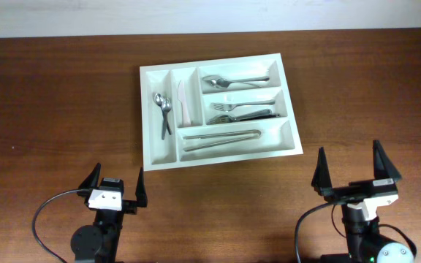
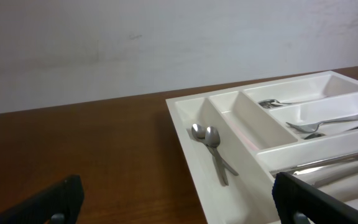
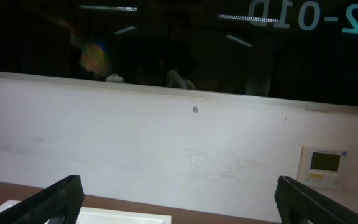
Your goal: Pack container
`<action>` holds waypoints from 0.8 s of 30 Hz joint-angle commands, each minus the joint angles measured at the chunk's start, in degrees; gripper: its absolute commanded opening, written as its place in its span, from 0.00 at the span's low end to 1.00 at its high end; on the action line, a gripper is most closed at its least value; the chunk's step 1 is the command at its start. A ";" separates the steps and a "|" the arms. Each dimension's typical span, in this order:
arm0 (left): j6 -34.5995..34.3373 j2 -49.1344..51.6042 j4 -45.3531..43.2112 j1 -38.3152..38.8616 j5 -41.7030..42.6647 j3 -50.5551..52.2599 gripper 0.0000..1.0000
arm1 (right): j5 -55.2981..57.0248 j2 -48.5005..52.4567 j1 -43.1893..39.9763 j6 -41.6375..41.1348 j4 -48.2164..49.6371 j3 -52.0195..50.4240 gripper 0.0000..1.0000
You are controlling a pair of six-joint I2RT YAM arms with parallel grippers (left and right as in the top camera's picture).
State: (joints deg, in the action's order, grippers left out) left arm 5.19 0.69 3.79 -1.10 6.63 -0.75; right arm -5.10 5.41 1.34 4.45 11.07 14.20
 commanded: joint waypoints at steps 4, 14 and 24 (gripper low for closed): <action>0.94 -0.39 0.24 -0.24 -0.42 0.26 0.99 | -0.48 -4.79 0.52 -0.44 0.31 -3.69 0.99; 0.94 -0.39 0.24 -0.24 -0.42 0.28 0.99 | -0.48 -5.22 0.52 -0.44 0.31 -7.17 0.99; 0.94 -0.39 0.24 -0.24 -0.42 0.26 0.99 | -0.46 -5.22 0.52 -0.44 0.31 -12.61 0.99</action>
State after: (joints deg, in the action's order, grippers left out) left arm 5.19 0.69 3.79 -1.10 6.63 -0.75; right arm -5.10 0.84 1.32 4.47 11.05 3.09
